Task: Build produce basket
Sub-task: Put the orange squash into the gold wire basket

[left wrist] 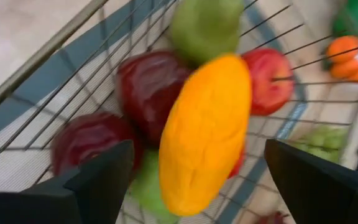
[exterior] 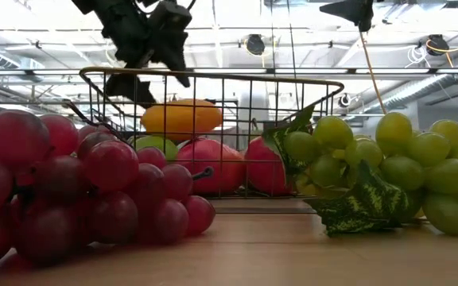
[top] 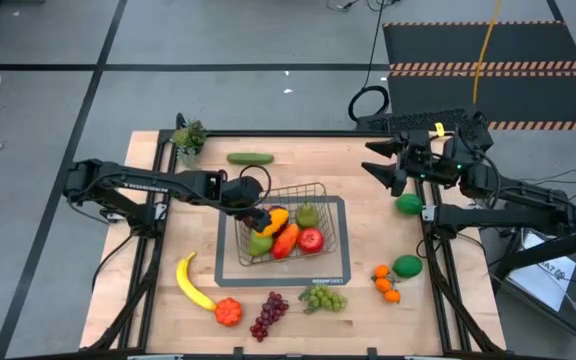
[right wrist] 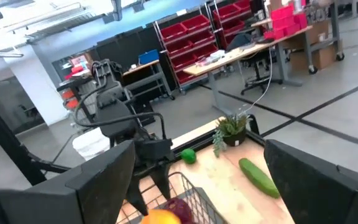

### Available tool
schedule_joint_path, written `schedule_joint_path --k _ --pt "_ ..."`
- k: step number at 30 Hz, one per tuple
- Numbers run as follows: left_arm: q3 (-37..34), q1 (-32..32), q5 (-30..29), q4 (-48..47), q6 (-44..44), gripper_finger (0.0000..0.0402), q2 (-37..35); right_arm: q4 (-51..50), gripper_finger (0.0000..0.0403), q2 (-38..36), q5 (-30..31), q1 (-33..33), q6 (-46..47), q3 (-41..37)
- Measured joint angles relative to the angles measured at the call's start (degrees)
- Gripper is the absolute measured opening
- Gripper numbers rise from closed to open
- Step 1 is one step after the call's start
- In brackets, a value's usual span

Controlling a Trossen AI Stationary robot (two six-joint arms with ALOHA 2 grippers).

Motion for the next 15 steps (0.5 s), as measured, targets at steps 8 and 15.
schedule_joint_path --k 8,15 --pt "9.4 0.2 -0.7 0.0 0.8 0.032 0.0 -6.8 0.0351 -0.1 0.2 0.0 2.6 0.0" --pt "17.4 3.7 -1.6 -12.0 -2.5 0.0257 0.0 -22.1 0.035 3.5 0.2 0.0 13.9 0.0"
